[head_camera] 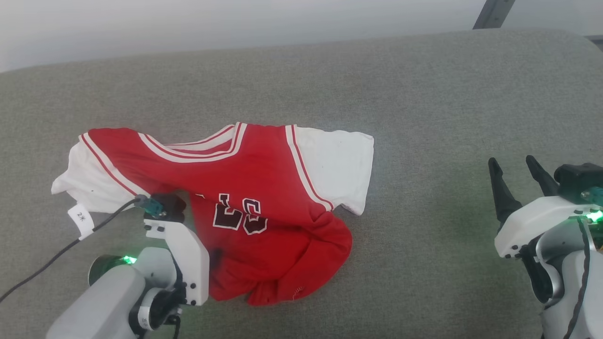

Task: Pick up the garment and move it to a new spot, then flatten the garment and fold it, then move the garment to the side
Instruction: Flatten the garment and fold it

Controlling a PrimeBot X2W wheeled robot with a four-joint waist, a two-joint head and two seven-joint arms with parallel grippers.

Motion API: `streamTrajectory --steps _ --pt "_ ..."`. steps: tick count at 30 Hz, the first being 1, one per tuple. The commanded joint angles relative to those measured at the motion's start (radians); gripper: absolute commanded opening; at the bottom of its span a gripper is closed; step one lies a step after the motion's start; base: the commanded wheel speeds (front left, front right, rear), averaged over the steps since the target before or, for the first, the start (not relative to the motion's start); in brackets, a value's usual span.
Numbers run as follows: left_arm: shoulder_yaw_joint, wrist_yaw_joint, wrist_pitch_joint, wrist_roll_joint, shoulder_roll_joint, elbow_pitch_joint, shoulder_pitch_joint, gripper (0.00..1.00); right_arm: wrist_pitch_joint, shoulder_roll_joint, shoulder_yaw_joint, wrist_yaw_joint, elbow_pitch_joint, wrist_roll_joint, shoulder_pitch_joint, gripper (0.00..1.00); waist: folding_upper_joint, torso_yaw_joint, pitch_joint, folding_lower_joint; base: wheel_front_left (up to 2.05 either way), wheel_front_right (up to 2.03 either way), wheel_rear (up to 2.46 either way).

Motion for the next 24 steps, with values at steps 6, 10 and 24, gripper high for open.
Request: streamTrajectory --steps 6,10,24 --pt "-0.034 -0.024 0.018 -0.003 -0.016 0.044 0.028 0.0 -0.007 0.001 0.003 0.0 0.015 -0.009 0.003 1.0 -0.0001 0.012 -0.02 0.0001 0.0 0.0 0.0" --pt "-0.045 0.001 0.054 0.016 0.022 0.014 0.037 0.0 -0.007 0.0 0.004 0.0 0.024 -0.01 0.016 1.0 -0.0001 0.024 -0.041 0.0001 0.0 0.0 0.0" --pt "-0.075 0.2 0.298 -0.005 0.21 -0.294 0.18 0.0 -0.003 0.009 0.019 0.0 0.043 -0.007 0.038 1.0 -0.0001 0.063 -0.089 0.0001 0.0 0.0 0.0"
